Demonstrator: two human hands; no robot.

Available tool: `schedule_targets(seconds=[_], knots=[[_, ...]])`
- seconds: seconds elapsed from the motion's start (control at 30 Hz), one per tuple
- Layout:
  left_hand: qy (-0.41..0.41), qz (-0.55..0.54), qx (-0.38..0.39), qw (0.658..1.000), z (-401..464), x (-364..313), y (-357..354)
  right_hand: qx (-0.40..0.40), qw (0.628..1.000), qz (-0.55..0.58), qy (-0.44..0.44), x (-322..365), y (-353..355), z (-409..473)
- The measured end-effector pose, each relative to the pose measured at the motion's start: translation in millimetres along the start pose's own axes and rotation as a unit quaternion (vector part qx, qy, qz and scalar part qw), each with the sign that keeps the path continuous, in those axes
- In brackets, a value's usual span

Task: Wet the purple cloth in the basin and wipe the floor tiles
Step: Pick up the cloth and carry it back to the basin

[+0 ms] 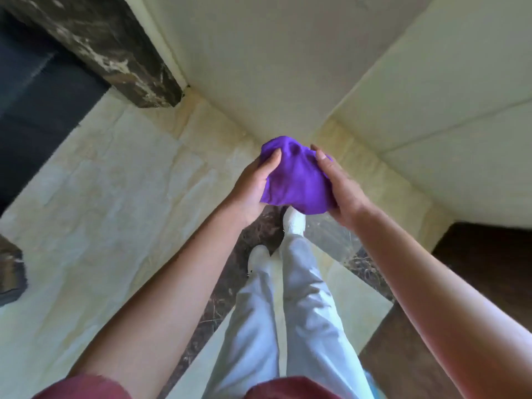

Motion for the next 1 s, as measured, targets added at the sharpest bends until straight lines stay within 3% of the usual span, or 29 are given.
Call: schedule_targets(seconds=[0.17, 0.27, 0.47, 0.67, 0.77, 1.0], knots=[[-0.003, 0.161, -0.003, 0.987, -17.8, 30.8, -67.8, -0.078, 0.995, 0.021, 0.066, -23.3, 41.4, -92.0], [0.015, 0.273, 0.075, 0.959, -32.4, 76.6, -123.4, -0.132, 0.987, 0.036, 0.084, -63.5, 83.9, -164.2], [0.066, 0.434, 0.236, 0.867, -70.5, 212.4, -215.7, -0.335, 0.934, 0.029, 0.124, -176.8, 150.2, -314.2], [0.125, 0.536, 0.393, 0.736, -134.3, 375.3, -288.3, -0.533, 0.82, 0.143, 0.151, -338.3, 159.8, -450.9], [0.167, 0.569, 0.43, 0.681, -181.6, 456.5, -301.0, -0.599, 0.766, 0.197, 0.127, -424.4, 149.5, -504.6], [0.278, 0.561, 0.478, 0.616, -291.2, 623.3, -307.3, -0.701, 0.647, 0.298, 0.048, -590.6, 122.2, -604.8]])
Point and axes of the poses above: each hand's wrist, its own z-axis towards the middle knuckle, its own y-axis out of the back of the hand, x = y × z, the point moved 3 cm from there along z, towards the middle knuckle, and after that the axes turned 11 degrees about x, right-handed, at the moved point
